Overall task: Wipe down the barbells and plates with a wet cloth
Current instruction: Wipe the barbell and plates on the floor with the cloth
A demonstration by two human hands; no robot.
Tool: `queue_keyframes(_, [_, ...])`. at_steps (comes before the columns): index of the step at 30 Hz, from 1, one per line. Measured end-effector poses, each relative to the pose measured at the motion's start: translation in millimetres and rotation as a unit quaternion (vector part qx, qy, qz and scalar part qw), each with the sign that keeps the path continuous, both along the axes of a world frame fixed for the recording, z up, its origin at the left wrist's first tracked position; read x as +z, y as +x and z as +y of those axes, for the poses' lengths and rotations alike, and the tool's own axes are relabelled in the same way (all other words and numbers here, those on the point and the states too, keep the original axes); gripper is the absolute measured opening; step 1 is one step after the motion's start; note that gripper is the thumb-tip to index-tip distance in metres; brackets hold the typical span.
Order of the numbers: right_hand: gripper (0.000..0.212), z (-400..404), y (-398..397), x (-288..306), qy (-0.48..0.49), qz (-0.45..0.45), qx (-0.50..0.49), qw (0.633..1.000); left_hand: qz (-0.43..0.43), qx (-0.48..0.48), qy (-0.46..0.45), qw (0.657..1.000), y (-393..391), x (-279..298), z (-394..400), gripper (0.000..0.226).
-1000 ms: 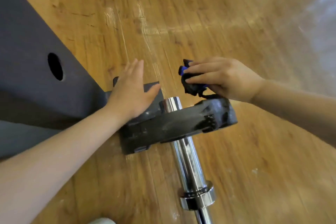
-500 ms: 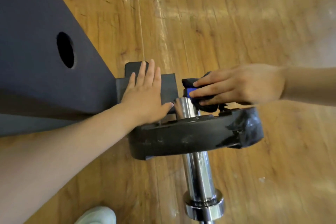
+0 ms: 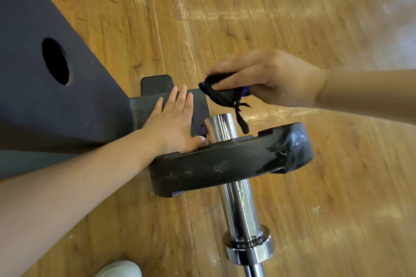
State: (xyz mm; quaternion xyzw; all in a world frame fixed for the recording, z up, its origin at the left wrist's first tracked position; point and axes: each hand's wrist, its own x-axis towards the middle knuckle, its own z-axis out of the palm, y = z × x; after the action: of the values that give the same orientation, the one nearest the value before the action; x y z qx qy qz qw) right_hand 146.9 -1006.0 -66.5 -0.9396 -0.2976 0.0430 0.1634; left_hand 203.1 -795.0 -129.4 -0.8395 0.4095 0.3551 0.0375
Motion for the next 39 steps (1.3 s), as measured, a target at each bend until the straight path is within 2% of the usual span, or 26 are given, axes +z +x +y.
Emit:
queue_keyframes(1, [0.030, 13, 4, -1, 0.042, 0.023, 0.034, 0.998, 0.003, 0.002, -0.006, 1.000, 0, 1, 0, 0.096])
queue_keyframes(2, [0.028, 26, 6, 2, 0.043, 0.040, 0.065, 0.996, 0.003, 0.000, -0.011, 1.000, 0, 1, 0, 0.093])
queue_keyframes(3, [0.037, 33, 4, -1, 0.049, 0.043, 0.107, 0.992, -0.002, -0.003, -0.013, 1.000, -1, 2, 0, 0.091])
queue_keyframes(4, [0.046, 31, -2, -2, 0.045, 0.054, 0.141, 0.988, -0.013, -0.006, -0.012, 1.000, -1, 2, 0, 0.093])
queue_keyframes(6, [0.041, 10, -9, -1, -0.009, 0.093, 0.160, 0.983, -0.034, -0.010, -0.005, 0.999, -2, 0, 1, 0.100])
queue_keyframes(8, [0.028, -18, -15, 5, -0.063, 0.089, 0.148, 0.983, -0.040, -0.015, -0.001, 0.999, -2, -2, 2, 0.102])
queue_keyframes(10, [0.038, -27, -15, 10, -0.082, 0.054, 0.161, 0.982, -0.040, -0.019, 0.005, 0.999, -1, -2, 2, 0.103])
queue_keyframes(13, [0.031, -9, -8, 11, -0.092, -0.033, 0.193, 0.976, -0.037, -0.019, 0.003, 0.999, -1, 0, 2, 0.103])
queue_keyframes(14, [0.035, -3, -6, 11, -0.082, -0.050, 0.203, 0.974, -0.036, -0.019, 0.002, 0.999, -1, 0, 2, 0.103])
queue_keyframes(16, [0.043, 2, -8, 9, -0.074, -0.022, 0.226, 0.971, -0.037, -0.021, 0.002, 0.999, -2, 1, 1, 0.101])
queue_keyframes(19, [0.043, -10, -11, 6, -0.089, -0.017, 0.267, 0.960, -0.046, -0.020, -0.001, 0.999, -1, 0, 2, 0.102])
queue_keyframes(21, [0.030, -20, -8, 7, -0.107, 0.008, 0.243, 0.964, -0.046, -0.024, -0.001, 0.999, -1, 1, 2, 0.102])
queue_keyframes(23, [0.038, -22, 0, 10, -0.068, 0.030, 0.152, 0.986, -0.037, -0.017, 0.005, 0.999, 0, 1, 2, 0.102])
queue_keyframes(25, [0.041, -8, 9, 10, -0.031, 0.015, 0.078, 0.996, -0.026, -0.012, 0.016, 0.999, 0, 2, 0, 0.101])
queue_keyframes(27, [0.032, 14, 17, 5, -0.010, 0.003, 0.097, 0.995, -0.023, -0.025, 0.021, 0.999, 0, 3, 0, 0.094])
queue_keyframes(29, [0.026, 32, 12, -2, 0.015, 0.030, 0.138, 0.990, -0.028, -0.033, 0.016, 0.999, 0, 4, 0, 0.093])
queue_keyframes(32, [0.037, 21, 2, -4, 0.050, 0.052, 0.107, 0.992, -0.047, -0.021, 0.006, 0.999, -1, 3, 1, 0.103])
queue_keyframes(35, [0.023, -3, -7, 4, -0.005, 0.032, 0.127, 0.991, -0.049, -0.022, 0.003, 0.999, -1, 1, 2, 0.104])
queue_keyframes(39, [0.031, -1, -7, 12, -0.034, 0.033, 0.130, 0.990, -0.055, -0.031, 0.012, 0.998, -1, 2, 1, 0.104])
